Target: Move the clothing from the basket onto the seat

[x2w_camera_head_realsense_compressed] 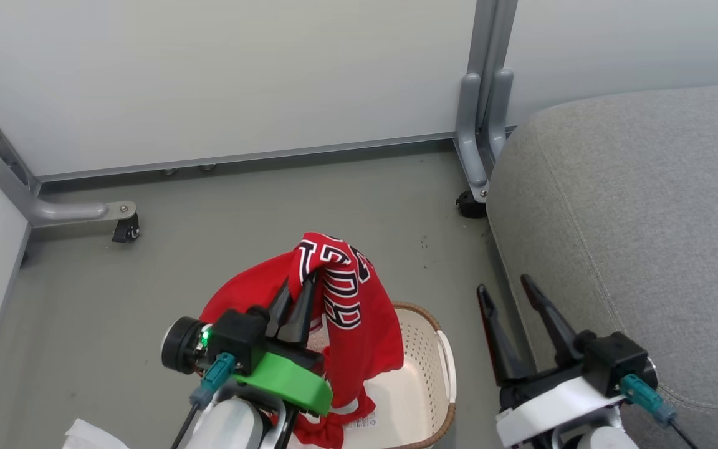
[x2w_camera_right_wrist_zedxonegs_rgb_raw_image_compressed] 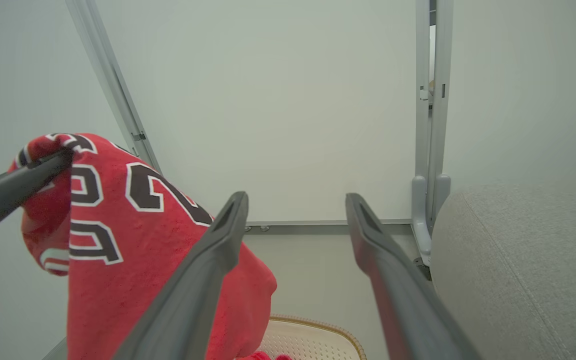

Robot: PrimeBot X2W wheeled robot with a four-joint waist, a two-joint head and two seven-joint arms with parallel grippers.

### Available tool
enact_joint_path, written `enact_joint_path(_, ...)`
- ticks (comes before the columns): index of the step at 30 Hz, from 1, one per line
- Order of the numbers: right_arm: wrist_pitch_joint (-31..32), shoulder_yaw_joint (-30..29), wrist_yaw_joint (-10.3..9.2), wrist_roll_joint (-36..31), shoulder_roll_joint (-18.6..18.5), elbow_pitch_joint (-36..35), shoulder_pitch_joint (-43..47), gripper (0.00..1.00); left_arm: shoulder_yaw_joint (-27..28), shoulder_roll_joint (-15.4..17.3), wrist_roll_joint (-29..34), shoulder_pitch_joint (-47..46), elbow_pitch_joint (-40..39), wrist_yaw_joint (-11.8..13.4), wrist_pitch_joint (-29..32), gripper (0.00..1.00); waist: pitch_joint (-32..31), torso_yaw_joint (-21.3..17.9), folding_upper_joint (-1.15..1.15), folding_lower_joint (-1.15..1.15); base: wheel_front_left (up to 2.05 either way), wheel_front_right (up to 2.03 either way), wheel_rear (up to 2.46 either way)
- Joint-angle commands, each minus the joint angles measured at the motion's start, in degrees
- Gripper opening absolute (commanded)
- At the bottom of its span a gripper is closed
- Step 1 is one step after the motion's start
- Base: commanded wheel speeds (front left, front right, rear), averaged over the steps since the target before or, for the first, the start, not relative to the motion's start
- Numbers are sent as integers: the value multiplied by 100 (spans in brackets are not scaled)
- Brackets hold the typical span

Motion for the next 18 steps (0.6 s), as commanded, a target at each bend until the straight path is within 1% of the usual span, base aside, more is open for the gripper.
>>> enact_joint_path(1,-18,141,-4,-38,-17,27,-14,100,-51,-26,82,-116,-55,-21,-3,0,12,41,0,1,0,0,0)
enact_joint_path(9,-18,1057,-4,57,-20,35,-284,100,-300,-77,181,-327,-67,73,76,0,22,111,0,1,0,0,0)
enact_joint_path(18,-18,1439,-3,254,-18,110,-488,100,-672,-114,141,-459,-265,122,241,0,29,183,0,1,0,0,0)
